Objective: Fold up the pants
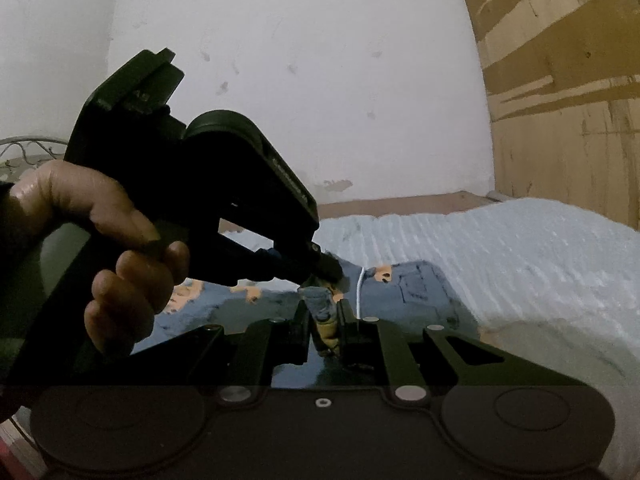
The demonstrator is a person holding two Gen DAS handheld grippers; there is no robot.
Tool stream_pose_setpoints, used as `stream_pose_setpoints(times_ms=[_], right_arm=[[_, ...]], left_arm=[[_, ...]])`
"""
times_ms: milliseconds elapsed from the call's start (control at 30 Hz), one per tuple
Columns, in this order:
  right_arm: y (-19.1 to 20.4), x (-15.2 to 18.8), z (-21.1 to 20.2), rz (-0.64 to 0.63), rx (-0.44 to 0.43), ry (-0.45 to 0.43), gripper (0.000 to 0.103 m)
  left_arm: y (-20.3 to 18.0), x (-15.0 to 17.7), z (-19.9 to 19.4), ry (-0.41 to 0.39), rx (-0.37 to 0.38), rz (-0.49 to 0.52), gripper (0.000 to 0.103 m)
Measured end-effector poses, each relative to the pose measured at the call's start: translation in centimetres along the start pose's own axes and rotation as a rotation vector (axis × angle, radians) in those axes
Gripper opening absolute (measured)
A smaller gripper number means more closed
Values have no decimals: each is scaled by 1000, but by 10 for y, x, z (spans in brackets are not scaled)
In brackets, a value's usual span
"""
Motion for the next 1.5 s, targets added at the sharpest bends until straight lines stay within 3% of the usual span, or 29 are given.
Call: stream_pose_setpoints(times_ms=[300,533,867,1500], right_arm=[[39,-30,7,-34,-71,-1,14],[74,-39,21,-60,-155,22,14],[104,-15,50,-84,-224,112,14],[101,11,96,-89,-250,215,14]], left_arm=[[24,-26,-48,-59,-59,32,9],[66,-29,-68,-60,-119,10,9],[116,-14,-51,-10,-154,-38,9],[157,10,-29,54,-144,-119,9]])
Point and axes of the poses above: each gripper's, at about its wrist camera, not at the fingertips, and z roughly the way its jaws point, y to its left, x to its underside, the point moved 1 cm from there along z, roughly the way its jaws point, and after that the axes turned 14 degrees about -x, right-handed, at the moved point
